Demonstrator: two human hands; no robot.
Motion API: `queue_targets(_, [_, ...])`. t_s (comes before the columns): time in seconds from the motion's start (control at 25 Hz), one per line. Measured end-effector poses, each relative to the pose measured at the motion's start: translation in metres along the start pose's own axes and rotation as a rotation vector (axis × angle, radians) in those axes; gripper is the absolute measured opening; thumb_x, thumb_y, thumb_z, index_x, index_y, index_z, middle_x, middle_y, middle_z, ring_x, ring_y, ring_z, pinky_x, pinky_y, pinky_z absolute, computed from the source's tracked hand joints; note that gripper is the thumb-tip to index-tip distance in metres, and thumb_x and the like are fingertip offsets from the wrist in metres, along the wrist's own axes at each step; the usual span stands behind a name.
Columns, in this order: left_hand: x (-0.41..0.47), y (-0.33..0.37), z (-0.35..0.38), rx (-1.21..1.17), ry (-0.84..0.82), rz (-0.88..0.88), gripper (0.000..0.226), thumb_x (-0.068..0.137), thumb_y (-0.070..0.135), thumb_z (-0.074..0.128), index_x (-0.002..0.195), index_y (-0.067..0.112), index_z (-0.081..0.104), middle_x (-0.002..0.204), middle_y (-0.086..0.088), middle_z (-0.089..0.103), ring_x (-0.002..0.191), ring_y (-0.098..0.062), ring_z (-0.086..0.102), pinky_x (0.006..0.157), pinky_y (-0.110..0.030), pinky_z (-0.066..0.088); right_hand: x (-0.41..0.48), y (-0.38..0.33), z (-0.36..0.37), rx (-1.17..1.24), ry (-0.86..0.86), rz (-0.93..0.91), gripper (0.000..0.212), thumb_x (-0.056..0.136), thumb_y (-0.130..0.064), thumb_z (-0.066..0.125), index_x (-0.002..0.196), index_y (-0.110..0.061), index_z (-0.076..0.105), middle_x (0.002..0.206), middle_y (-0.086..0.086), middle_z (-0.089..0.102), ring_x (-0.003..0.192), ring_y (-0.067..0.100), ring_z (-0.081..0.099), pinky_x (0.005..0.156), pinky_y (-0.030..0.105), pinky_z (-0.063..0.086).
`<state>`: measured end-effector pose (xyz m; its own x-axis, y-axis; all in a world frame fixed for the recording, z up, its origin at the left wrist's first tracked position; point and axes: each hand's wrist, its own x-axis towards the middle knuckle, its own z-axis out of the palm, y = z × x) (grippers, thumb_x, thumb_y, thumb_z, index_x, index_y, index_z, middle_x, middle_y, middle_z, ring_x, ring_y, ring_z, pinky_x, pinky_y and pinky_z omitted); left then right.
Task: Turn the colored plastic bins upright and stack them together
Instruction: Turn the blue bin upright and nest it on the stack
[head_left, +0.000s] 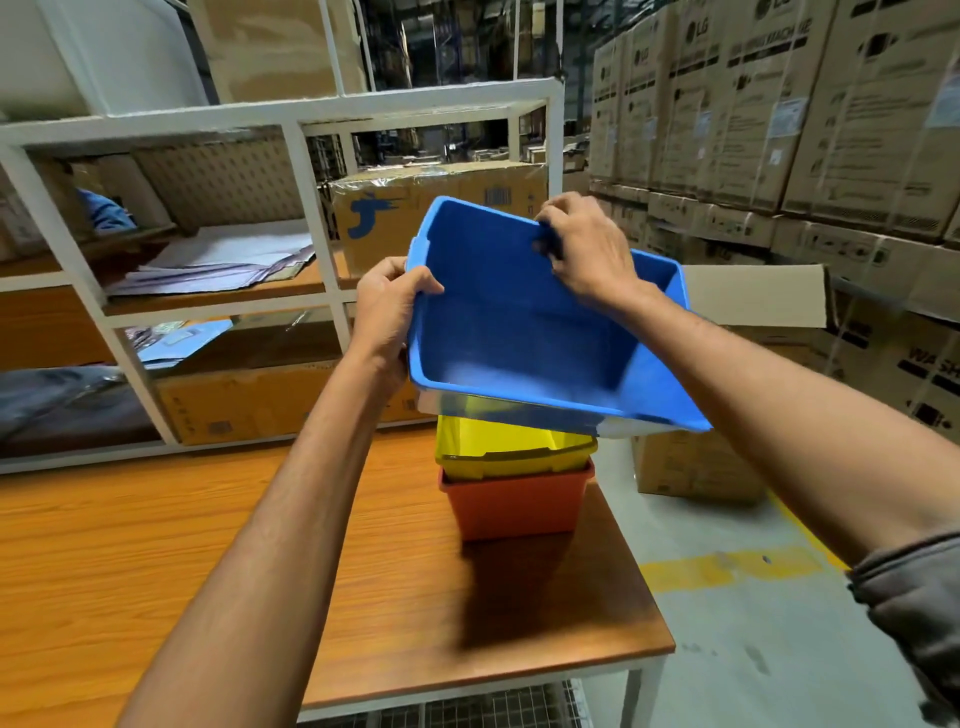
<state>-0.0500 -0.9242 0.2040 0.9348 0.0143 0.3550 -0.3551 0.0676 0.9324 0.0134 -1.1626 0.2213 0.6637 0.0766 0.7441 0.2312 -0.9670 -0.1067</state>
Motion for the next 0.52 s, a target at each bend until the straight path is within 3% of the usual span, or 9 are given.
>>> queue_targets(0.08, [0.0, 0.001, 0.001, 0.029, -0.012, -0.022, 0.007, 0.09, 0.009, 0.061, 0.094, 0.013, 0.056, 0.089, 0.002, 0.061, 0.078, -0.011, 0.057, 0.052, -0.019, 0.048, -0.003, 0.002, -0.001, 0.001, -0.069, 0.052, 0.018, 0.103, -0.026, 0.052, 0.116, -0.018, 0.061, 0.115, 0.012, 0.071, 0.105, 0.038, 0.064, 0.077, 0.043, 0.048])
queue_targets(0.16, [0.002, 0.0, 0.001, 0.096, -0.029, -0.044, 0.012, 0.094, 0.019, 0.062, 0.101, 0.013, 0.056, 0.097, -0.002, 0.063, 0.085, -0.014, 0.059, 0.06, -0.023, 0.049, -0.006, 0.003, -0.004, -0.032, -0.052, 0.081, 0.019, 0.105, -0.025, 0.049, 0.118, -0.019, 0.06, 0.11, 0.013, 0.074, 0.098, 0.039, 0.066, 0.071, 0.04, 0.041])
queue_targets(0.32, [0.014, 0.0, -0.01, 0.21, -0.056, -0.116, 0.036, 0.094, 0.04, 0.065, 0.119, 0.017, 0.054, 0.116, 0.001, 0.062, 0.101, -0.014, 0.061, 0.07, -0.03, 0.05, -0.011, 0.014, -0.014, -0.046, -0.009, 0.162, 0.022, 0.105, -0.025, 0.047, 0.121, -0.022, 0.062, 0.111, 0.016, 0.074, 0.1, 0.041, 0.065, 0.074, 0.041, 0.04])
queue_targets(0.44, [0.02, -0.002, -0.012, 0.144, 0.078, -0.057, 0.056, 0.087, 0.052, 0.069, 0.127, 0.016, 0.053, 0.124, 0.002, 0.06, 0.111, -0.011, 0.058, 0.085, -0.034, 0.051, -0.011, 0.029, -0.023, -0.014, 0.027, 0.38, 0.024, 0.102, -0.033, 0.05, 0.118, -0.022, 0.066, 0.116, 0.019, 0.072, 0.108, 0.042, 0.065, 0.081, 0.041, 0.046])
queue_targets(0.52, [0.018, -0.004, -0.005, 0.068, 0.145, -0.064, 0.058, 0.087, 0.055, 0.068, 0.129, 0.021, 0.049, 0.128, 0.003, 0.055, 0.113, -0.011, 0.056, 0.081, -0.03, 0.048, -0.011, 0.033, -0.028, 0.058, 0.036, 0.54, 0.026, 0.099, -0.036, 0.054, 0.115, -0.02, 0.068, 0.12, 0.018, 0.071, 0.114, 0.04, 0.063, 0.087, 0.04, 0.046])
